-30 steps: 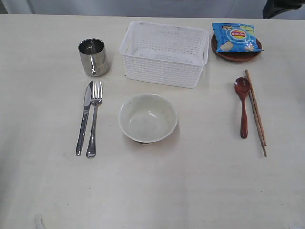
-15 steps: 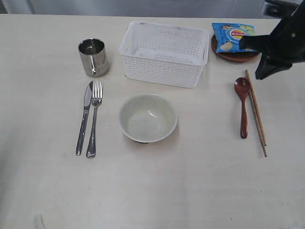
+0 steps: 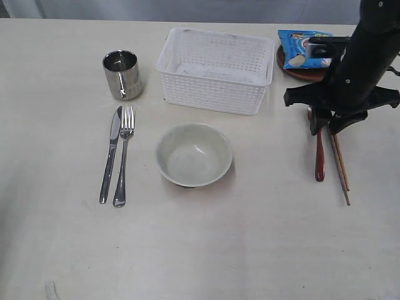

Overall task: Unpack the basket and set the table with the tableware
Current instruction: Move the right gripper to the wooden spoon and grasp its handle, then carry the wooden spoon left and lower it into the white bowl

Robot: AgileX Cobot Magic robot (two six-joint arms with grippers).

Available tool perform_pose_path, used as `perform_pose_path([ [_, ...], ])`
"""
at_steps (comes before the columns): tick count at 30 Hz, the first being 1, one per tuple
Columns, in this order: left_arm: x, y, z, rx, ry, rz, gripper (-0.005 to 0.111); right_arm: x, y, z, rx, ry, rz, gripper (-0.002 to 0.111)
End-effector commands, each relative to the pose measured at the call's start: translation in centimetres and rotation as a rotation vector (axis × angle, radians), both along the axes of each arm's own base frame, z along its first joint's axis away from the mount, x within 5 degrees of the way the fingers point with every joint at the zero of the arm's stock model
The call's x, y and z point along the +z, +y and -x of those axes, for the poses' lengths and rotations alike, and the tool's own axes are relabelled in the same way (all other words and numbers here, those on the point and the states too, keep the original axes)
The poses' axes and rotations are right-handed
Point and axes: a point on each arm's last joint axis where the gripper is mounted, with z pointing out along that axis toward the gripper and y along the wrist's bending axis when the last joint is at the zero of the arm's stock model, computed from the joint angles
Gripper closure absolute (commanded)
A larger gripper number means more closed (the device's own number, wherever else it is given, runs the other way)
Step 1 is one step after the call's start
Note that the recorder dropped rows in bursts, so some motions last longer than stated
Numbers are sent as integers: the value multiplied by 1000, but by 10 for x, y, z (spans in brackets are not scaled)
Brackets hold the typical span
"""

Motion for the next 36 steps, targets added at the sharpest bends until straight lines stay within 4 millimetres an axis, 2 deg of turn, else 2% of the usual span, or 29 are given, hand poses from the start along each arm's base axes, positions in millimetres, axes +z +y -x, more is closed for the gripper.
perform_pose_path([
  [1, 0, 0, 0, -4, -2, -2, 107, -13, -7, -2, -19, 16, 39, 74],
  [5, 0, 0, 0, -4, -2, -2, 107, -27, -12, -3, -50, 38, 27, 74],
  [18, 0, 0, 0, -4, -2, -2, 107, -60, -9, -8, -44, 69, 9, 75],
  [20, 0, 0, 0, -4, -2, -2, 107, -64, -9, -8, -44, 77, 11, 82],
  [24, 0, 0, 0, -4, -2, -2, 107, -67, -9, -8, -26, 88, 11, 108],
  [25, 0, 0, 0, -4, -2, -2, 107, -67, -9, -8, -22, 83, 10, 109],
  [27, 0, 0, 0, -4, -2, -2, 107, -55, -7, -9, -16, 49, -4, 109],
  [29, 0, 0, 0, -4, -2, -2, 107, -31, -3, -7, -2, -19, -24, 109],
  [30, 0, 0, 0, -4, -2, -2, 107, -9, 3, -3, 19, -76, -41, 109],
  [31, 0, 0, 0, -4, -2, -2, 107, 3, 6, 0, 38, -103, -49, 109],
  [32, 0, 0, 0, -4, -2, -2, 107, 28, 18, 9, 89, -161, -90, 109],
  [33, 0, 0, 0, -4, -2, -2, 107, 37, 23, 13, 117, -185, -111, 109],
  [34, 0, 0, 0, -4, -2, -2, 107, 60, 41, 25, 210, -228, -155, 109],
  [36, 0, 0, 0, -4, -2, -2, 107, 88, 73, 42, 378, -241, -179, 109],
])
